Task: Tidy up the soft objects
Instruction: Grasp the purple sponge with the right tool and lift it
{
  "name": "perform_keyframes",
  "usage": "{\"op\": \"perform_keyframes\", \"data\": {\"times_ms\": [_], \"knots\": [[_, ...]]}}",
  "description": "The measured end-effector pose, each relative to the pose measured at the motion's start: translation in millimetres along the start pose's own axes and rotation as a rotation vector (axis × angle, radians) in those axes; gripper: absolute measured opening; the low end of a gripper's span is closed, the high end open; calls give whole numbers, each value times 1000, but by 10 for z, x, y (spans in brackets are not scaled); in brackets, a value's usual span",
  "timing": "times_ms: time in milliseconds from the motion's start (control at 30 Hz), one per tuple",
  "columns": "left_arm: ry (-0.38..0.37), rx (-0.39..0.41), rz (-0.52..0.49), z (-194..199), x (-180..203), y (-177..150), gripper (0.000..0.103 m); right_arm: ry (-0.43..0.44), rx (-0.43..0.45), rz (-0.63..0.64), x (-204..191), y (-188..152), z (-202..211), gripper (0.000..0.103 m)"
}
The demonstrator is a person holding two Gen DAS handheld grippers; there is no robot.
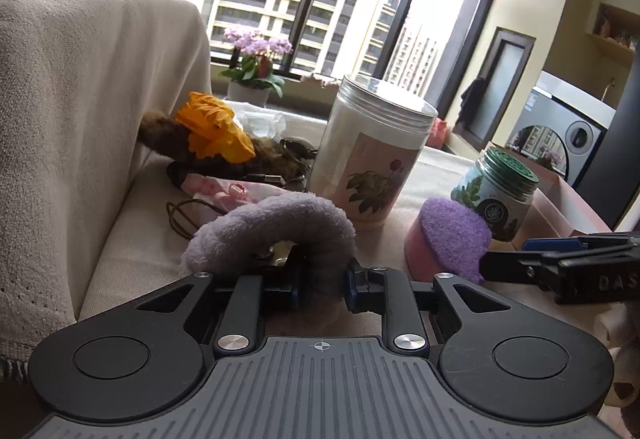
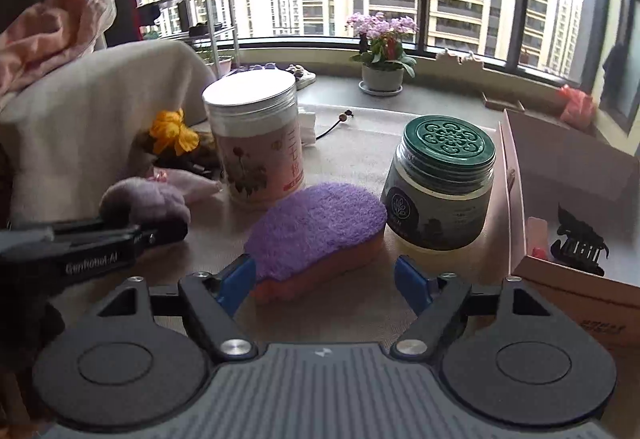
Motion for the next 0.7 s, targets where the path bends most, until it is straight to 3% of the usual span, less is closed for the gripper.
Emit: {"op": "perform_keyframes", "data": {"times_ms": [100,200,267,367,433,467,700], "knots": [[1,0,0,1,0,0,24,4,-73,-140,67,74,-237,77],[0,0,1,2,-2,0,24,37,-89,-277,79,172,-445,78],[-1,1,3,5,-1,0,24,5,-107,-306,45,217,-573,84],[-2,2,5,9,-1,0,24,-39,-108,-237,-67,236,-702,87],[-3,8,9,20,-4,2,24,-54,-111,-161,-124,232,-719,82],[-2,10,10,21,-4,6,24,-51,-105,-132,-137,230,-703,77],[48,-9,-35,5,68,87,23,27,-49,-3,-175,380,-405,75]]}}
Point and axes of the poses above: each gripper's, at about its wrist camera, not at the fingertips, and z roughly against the way its jaws point, x to its right, y to its top, the point moved 5 cm from there along -z, roughly the way its jaws point, and after that the axes turned 1 degree about -y, right-handed, at the moved point
